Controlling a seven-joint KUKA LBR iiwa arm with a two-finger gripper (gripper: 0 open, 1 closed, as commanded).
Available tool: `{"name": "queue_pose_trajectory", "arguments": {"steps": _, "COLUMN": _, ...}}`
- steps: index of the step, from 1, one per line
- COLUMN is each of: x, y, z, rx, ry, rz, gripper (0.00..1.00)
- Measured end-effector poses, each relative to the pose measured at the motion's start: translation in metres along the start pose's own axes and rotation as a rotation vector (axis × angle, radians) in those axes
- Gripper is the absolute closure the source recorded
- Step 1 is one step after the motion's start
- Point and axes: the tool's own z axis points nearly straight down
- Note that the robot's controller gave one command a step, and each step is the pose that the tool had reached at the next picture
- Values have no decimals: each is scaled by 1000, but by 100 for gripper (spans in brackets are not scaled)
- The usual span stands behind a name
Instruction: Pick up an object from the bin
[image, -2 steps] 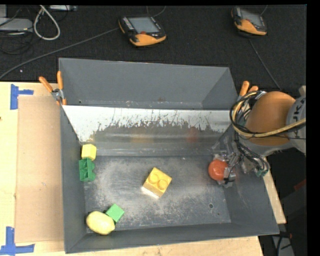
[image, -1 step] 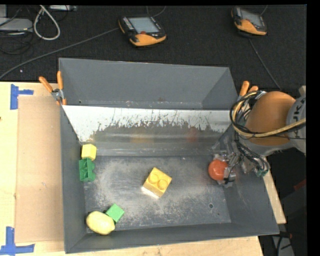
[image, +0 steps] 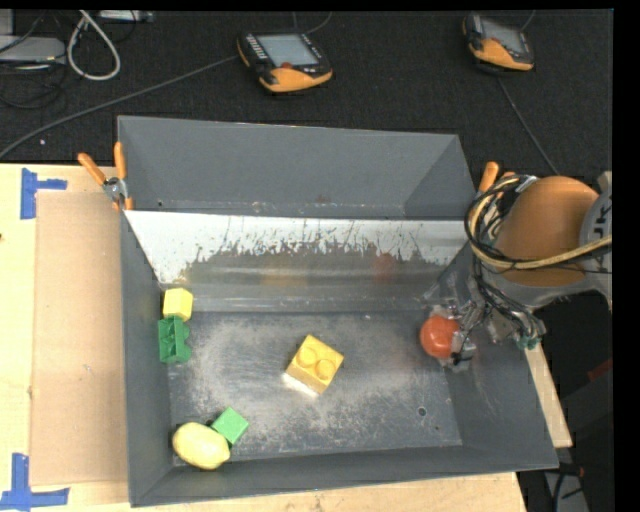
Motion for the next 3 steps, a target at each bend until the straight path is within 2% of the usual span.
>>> {"name": "queue_pose_trajectory", "arguments": {"steps": 1, "x": 2, "y": 1, "z": -27, "rx": -3, "ry": 7, "rz": 0, "gripper": 100}}
{"name": "queue_pose_trajectory", "arguments": {"steps": 3, "x": -2, "y": 2, "z": -95, "rx": 0, "ry": -2, "rz": 0, "gripper": 100}}
